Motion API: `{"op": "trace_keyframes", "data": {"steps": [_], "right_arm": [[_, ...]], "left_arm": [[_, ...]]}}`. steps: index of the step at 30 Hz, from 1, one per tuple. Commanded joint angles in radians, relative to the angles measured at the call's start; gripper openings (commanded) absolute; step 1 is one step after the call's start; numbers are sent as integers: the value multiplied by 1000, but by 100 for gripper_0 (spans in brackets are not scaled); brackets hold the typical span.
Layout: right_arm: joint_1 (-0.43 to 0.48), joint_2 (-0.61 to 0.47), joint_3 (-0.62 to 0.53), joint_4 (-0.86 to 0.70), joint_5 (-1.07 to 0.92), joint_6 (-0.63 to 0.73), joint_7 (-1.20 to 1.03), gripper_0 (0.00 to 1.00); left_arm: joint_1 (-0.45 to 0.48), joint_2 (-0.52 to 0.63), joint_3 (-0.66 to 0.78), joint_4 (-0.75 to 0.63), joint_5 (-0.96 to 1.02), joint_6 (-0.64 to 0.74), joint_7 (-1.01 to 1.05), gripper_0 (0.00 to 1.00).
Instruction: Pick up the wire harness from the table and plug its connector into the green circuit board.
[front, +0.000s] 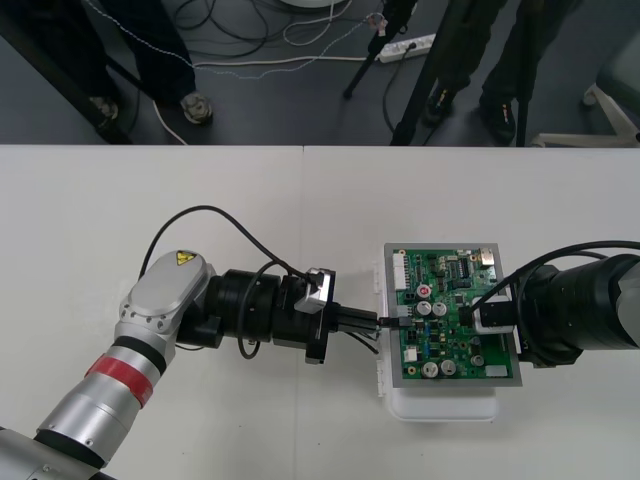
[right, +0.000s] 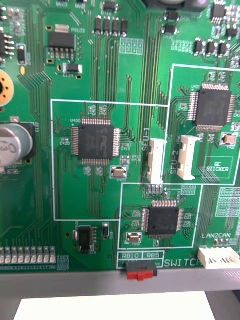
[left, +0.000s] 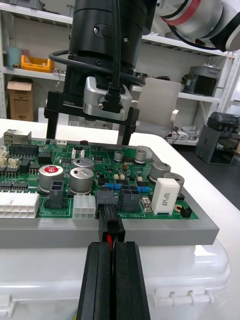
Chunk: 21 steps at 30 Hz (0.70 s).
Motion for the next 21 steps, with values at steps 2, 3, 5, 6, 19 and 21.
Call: {"op": "trace_keyframes", "data": {"steps": [2,3,5,6,19,21], "right_arm": [[-24,15,13,-21,6,2,-49,100],[-24,15,13,-22,6,2,-49,100],[-24,13,13,-21,6,2,-49,100],[-24,15,13,-21,6,2,-49,100],[-24,13,13,-21,10,2,-49,100],[-24,13,13,-21,10,2,-49,100]], "left_arm": [[-45,-31,-33,-7,-14,37,-64,0],[-45,-32,-33,-7,-12,38,-64,0],[-45,-32,-33,-7,-12,41,-64,0],[-45,-32,-33,-7,-8,43,-64,0],[-50,-40,-37,-7,15,46,-64,0],[-50,-45,-35,-7,17,46,-64,0]]}}
